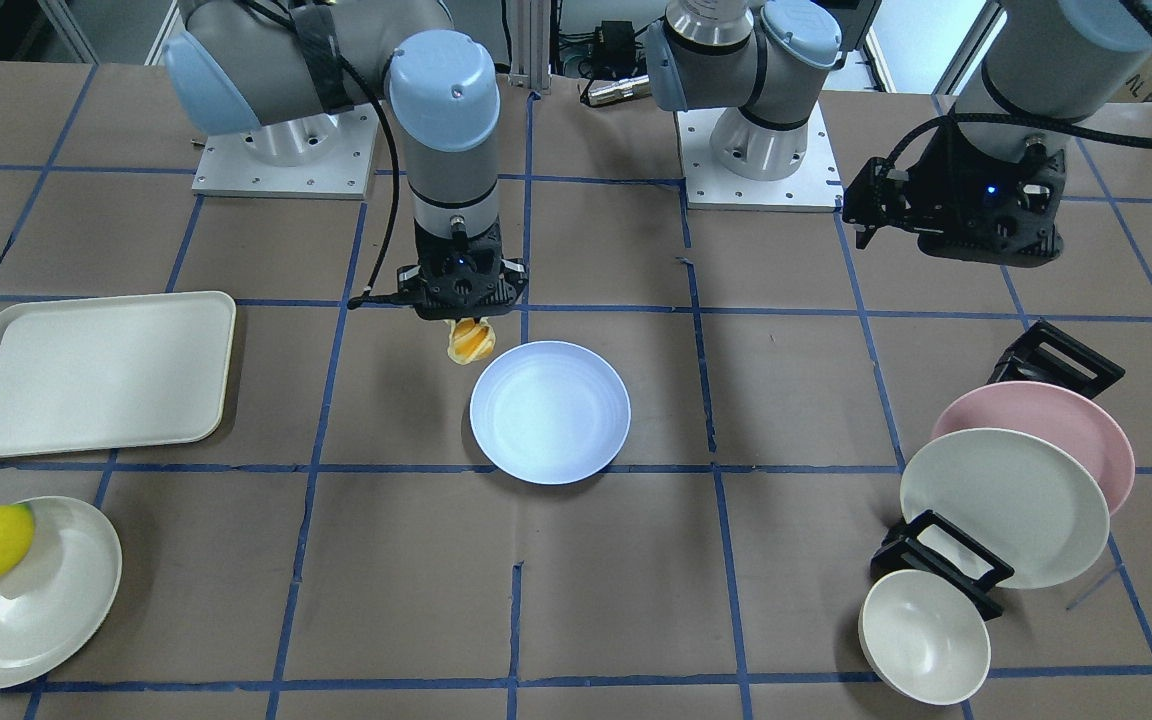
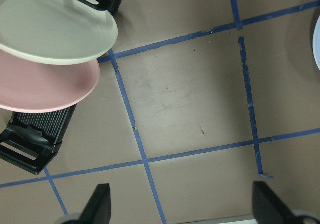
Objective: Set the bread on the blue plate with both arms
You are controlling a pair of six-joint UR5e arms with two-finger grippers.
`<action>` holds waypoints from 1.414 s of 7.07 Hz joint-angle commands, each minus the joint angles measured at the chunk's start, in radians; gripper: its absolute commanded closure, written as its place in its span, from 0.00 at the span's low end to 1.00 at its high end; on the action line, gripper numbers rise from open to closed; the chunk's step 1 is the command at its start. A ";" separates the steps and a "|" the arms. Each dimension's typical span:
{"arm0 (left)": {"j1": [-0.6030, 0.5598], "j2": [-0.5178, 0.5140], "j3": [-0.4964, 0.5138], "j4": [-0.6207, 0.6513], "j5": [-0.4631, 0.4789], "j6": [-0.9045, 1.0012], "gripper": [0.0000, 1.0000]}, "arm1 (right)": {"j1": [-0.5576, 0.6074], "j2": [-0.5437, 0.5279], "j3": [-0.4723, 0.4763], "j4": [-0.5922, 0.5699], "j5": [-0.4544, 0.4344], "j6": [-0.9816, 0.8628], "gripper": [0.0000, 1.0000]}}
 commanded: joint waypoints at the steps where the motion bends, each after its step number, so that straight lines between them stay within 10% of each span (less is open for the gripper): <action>1: -0.006 0.046 -0.063 0.059 -0.085 -0.196 0.00 | 0.036 0.095 -0.103 -0.040 0.001 0.027 0.92; 5: -0.004 0.040 -0.070 0.063 -0.083 -0.276 0.00 | 0.129 0.257 -0.264 -0.055 -0.015 0.075 0.92; 10: 0.000 0.039 -0.072 0.063 -0.084 -0.271 0.00 | 0.142 0.264 -0.157 -0.107 -0.045 -0.021 0.93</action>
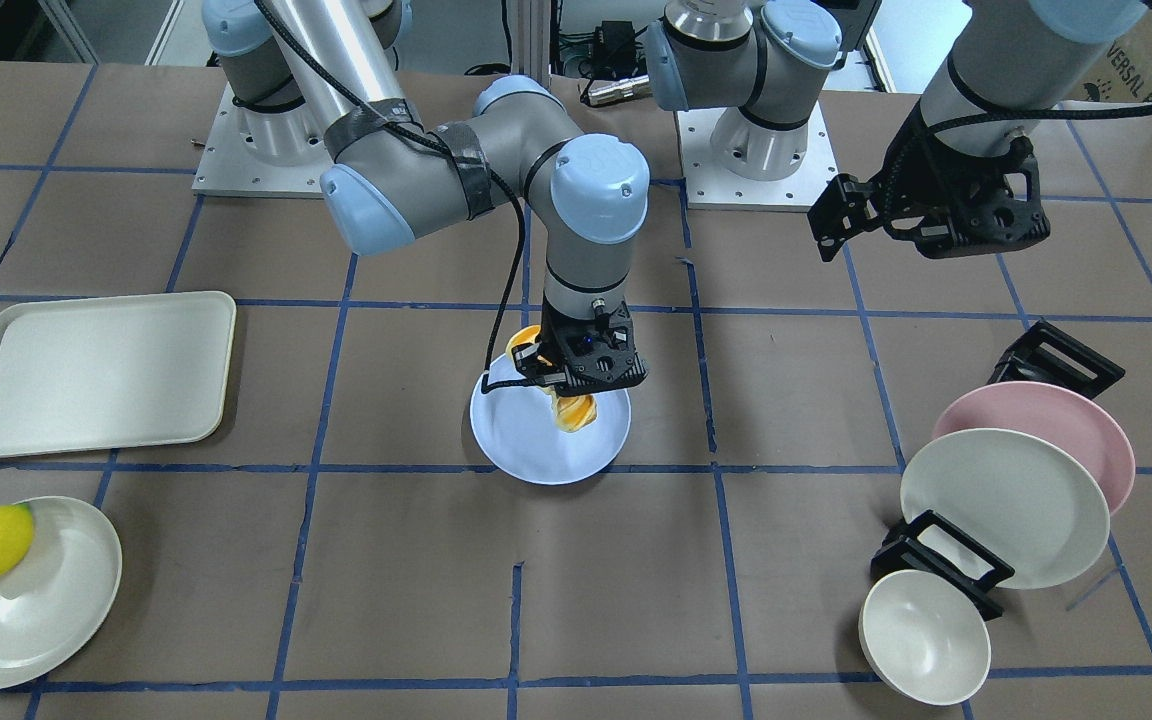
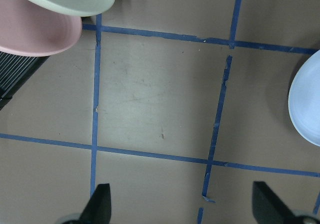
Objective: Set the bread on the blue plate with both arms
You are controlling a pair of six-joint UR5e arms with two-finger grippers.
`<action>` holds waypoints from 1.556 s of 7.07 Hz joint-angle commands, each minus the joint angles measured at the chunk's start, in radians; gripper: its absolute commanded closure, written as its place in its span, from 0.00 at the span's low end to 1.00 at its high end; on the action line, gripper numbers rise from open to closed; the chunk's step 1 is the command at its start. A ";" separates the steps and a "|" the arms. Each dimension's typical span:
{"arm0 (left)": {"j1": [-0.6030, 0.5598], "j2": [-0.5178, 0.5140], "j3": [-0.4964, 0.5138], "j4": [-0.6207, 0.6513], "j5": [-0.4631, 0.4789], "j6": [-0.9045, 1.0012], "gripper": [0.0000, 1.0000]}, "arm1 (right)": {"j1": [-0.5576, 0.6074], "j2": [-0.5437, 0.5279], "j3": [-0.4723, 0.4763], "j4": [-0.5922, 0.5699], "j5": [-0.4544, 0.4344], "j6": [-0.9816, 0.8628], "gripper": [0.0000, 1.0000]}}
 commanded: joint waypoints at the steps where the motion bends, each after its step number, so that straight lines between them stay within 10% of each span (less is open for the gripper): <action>1: 0.000 0.002 -0.001 0.000 0.000 0.001 0.00 | 0.002 0.005 0.043 -0.056 -0.001 -0.053 0.93; 4: 0.000 0.000 -0.001 0.000 0.001 0.004 0.00 | 0.000 0.007 0.024 -0.053 0.008 -0.053 0.92; 5: 0.000 -0.001 -0.001 0.000 0.003 0.019 0.00 | -0.003 0.007 0.024 -0.052 0.014 -0.053 0.65; 6: 0.000 -0.003 -0.001 0.000 0.003 0.027 0.00 | -0.001 0.005 0.034 -0.056 0.013 -0.047 0.01; 11: 0.007 -0.005 -0.002 0.002 0.006 0.078 0.00 | -0.033 -0.049 0.007 -0.032 0.010 -0.065 0.00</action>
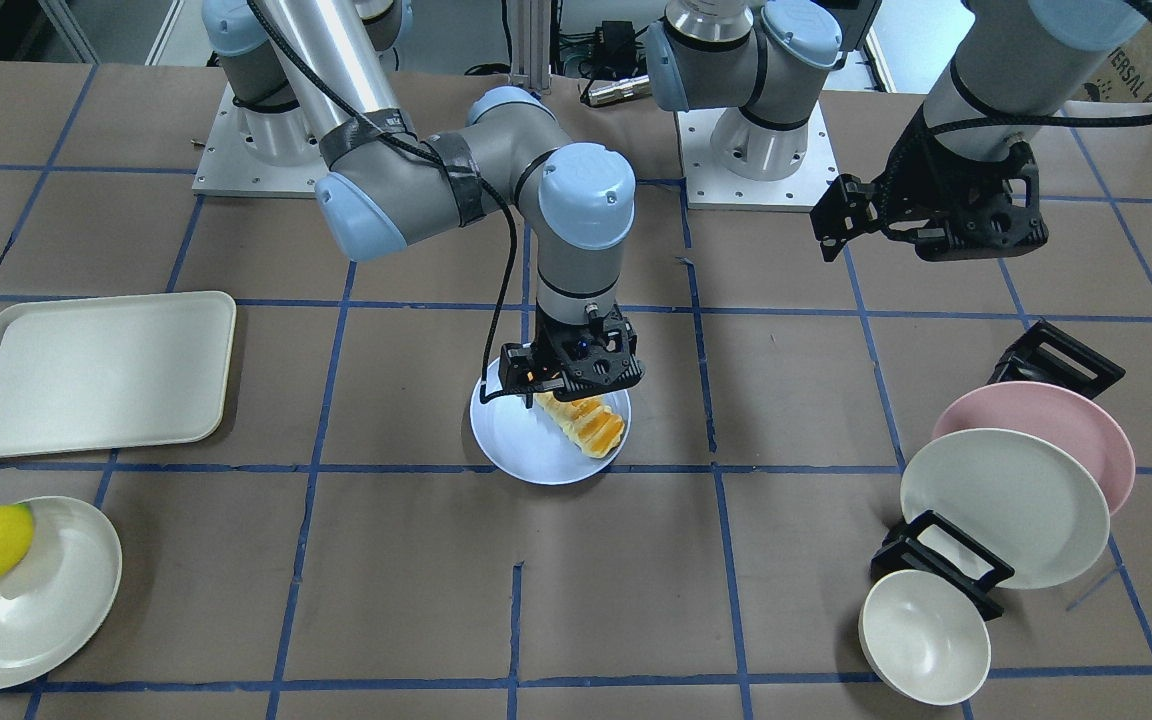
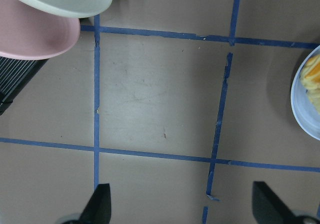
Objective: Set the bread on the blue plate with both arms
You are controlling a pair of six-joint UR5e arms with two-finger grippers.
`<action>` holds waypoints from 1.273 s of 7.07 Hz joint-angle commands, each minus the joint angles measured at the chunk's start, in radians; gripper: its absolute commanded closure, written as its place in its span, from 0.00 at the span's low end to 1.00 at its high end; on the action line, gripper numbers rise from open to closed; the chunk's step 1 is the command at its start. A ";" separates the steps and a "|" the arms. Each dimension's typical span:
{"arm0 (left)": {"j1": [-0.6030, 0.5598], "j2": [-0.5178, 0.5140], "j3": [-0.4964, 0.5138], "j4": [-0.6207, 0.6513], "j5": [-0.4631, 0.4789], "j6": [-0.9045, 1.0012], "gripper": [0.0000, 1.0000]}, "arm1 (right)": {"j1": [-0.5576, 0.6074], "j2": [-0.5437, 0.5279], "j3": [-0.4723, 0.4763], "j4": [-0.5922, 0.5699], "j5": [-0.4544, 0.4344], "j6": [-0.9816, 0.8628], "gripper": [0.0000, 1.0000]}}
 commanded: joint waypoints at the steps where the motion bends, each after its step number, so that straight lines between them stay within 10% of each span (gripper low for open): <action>1: 0.002 -0.001 0.000 0.002 0.001 0.027 0.00 | -0.068 -0.087 -0.043 0.134 -0.004 -0.028 0.00; 4: 0.003 -0.001 0.000 0.002 0.001 0.032 0.00 | -0.283 -0.221 -0.143 0.316 -0.142 -0.283 0.00; 9: -0.005 0.050 -0.046 -0.001 -0.069 0.026 0.00 | -0.530 -0.422 -0.149 0.550 -0.055 -0.356 0.01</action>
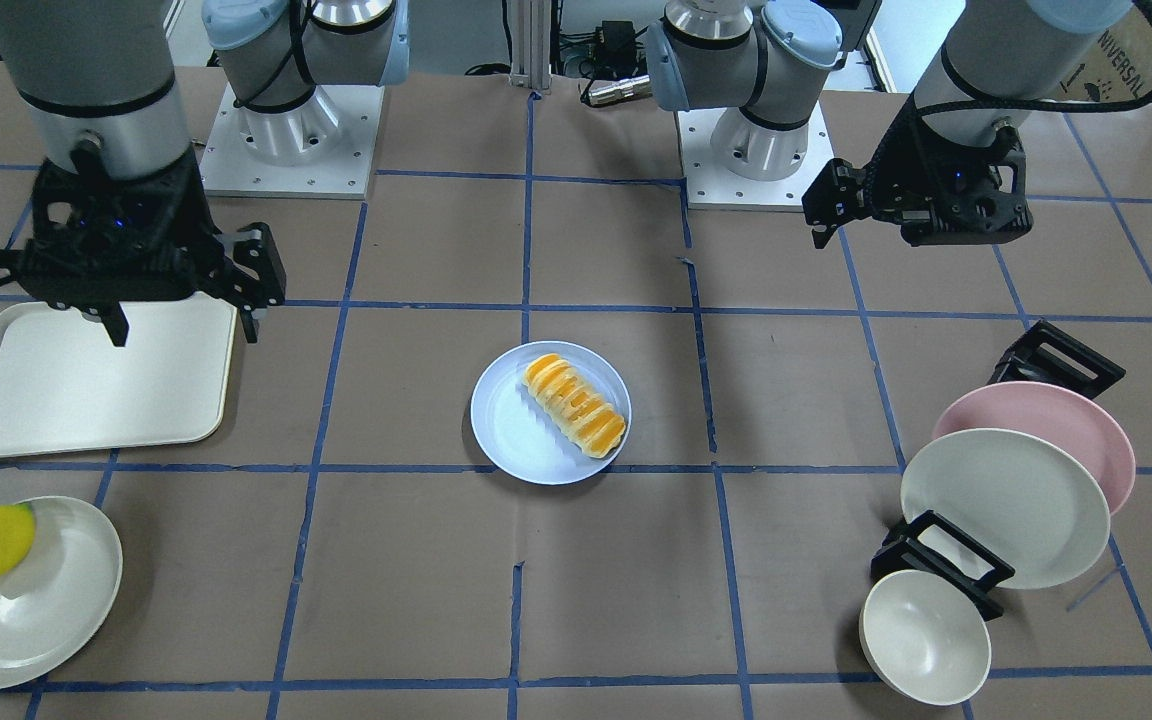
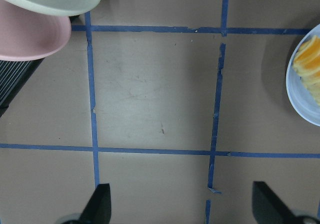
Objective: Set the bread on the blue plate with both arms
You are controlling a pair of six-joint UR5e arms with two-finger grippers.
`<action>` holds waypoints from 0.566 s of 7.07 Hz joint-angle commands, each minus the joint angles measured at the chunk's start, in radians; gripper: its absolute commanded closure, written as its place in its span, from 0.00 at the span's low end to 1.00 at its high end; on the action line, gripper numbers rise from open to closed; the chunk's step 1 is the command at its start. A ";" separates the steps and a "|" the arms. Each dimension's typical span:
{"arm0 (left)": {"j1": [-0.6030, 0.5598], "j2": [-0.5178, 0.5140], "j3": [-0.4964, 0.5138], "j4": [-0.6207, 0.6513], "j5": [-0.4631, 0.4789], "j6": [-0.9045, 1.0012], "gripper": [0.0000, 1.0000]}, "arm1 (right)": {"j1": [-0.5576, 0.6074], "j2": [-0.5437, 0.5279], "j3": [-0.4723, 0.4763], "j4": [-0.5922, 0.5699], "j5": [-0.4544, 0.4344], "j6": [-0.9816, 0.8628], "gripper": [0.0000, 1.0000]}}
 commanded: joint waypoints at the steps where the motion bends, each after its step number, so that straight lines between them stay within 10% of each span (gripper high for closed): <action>1: -0.001 0.014 -0.017 -0.001 -0.040 -0.003 0.00 | -0.031 -0.090 0.003 0.192 0.087 0.020 0.03; 4: -0.001 0.013 -0.015 0.000 -0.037 0.000 0.00 | -0.025 -0.099 0.011 0.207 0.146 0.260 0.04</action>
